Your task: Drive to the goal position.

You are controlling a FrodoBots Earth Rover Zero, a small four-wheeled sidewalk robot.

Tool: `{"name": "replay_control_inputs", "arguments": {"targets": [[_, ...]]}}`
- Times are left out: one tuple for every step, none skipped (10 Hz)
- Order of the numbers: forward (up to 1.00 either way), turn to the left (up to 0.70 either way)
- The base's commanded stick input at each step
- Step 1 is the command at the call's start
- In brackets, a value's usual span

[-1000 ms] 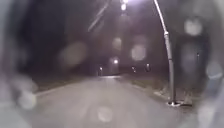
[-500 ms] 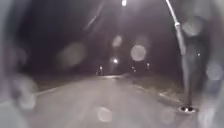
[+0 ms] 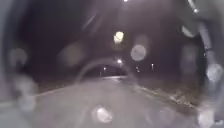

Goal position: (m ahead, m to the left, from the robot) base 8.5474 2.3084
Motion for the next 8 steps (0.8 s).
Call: {"name": "replay_control_inputs", "arguments": {"targets": [[0.85, 0.05], [0.85, 0.05], [0.85, 0.06], [0.85, 0.08], [0.85, 0.09], [0.85, 0.08], [0.85, 0.05], [0.85, 0.05]]}}
